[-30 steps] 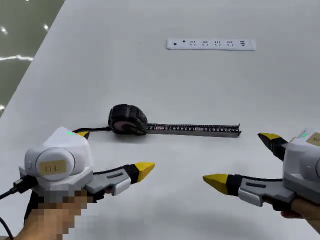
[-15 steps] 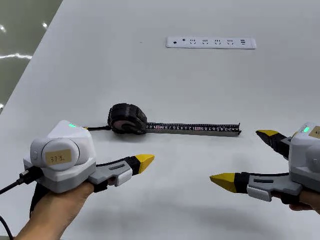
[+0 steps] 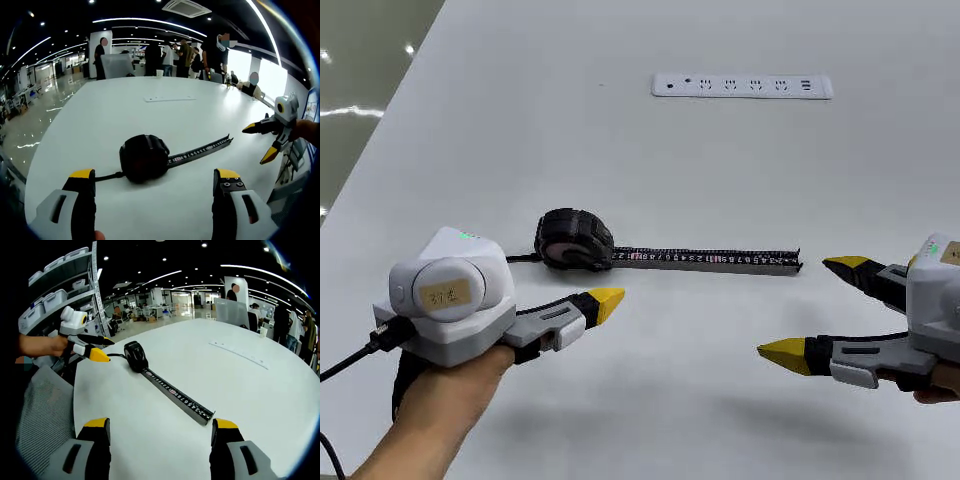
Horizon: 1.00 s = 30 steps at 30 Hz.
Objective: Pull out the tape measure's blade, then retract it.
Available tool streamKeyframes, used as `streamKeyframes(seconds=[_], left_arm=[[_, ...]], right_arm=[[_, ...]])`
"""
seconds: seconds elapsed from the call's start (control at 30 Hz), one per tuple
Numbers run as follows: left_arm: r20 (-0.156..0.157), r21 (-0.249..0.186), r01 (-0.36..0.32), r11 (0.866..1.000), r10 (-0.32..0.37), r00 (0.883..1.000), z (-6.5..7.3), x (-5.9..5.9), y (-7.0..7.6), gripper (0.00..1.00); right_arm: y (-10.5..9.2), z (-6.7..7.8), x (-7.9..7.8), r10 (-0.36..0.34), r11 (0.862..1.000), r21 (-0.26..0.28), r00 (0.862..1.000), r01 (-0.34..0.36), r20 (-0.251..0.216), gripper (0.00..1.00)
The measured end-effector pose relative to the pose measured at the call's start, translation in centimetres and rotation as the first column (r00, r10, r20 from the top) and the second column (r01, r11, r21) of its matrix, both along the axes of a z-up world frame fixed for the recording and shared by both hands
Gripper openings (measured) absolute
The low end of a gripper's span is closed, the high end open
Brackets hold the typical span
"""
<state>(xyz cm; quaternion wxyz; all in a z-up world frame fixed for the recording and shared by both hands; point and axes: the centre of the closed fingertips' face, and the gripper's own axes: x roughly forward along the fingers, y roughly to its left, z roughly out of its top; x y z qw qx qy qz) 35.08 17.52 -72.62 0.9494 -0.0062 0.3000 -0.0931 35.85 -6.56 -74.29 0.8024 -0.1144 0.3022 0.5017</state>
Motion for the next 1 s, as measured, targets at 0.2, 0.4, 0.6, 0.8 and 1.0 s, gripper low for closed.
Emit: streamKeyframes(seconds=[0.2, 0.4, 0.6, 0.8, 1.0], left_arm=[[-0.003, 0.0, -0.022, 1.0, 0.022, 1.0, -0.2, 0.4, 0.2, 0.95], [-0.013, 0.001, -0.04, 0.999, 0.04, 0.999, -0.4, 0.9, 0.4, 0.92], [-0.019, -0.005, -0.057, 0.998, 0.057, 0.998, -0.6, 1.4, 0.4, 0.87], [-0.024, -0.013, -0.072, 0.997, 0.072, 0.997, -0.7, 2.0, 0.3, 0.86], [-0.034, -0.02, -0.083, 0.996, 0.082, 0.996, -1.0, 2.4, 0.1, 0.83]], right_arm=[[-0.3, -0.6, 0.5, 0.037, 0.999, -0.018, 0.999, -0.037, 0.0, 0.76], [-0.7, -1.2, 1.2, 0.084, 0.996, -0.044, 0.996, -0.083, 0.014, 0.69], [-1.1, -1.5, 2.1, 0.115, 0.991, -0.066, 0.993, -0.113, 0.03, 0.62], [-1.4, -1.9, 2.8, 0.14, 0.987, -0.086, 0.99, -0.136, 0.037, 0.57], [-1.8, -2.1, 3.8, 0.159, 0.983, -0.105, 0.986, -0.154, 0.044, 0.53]])
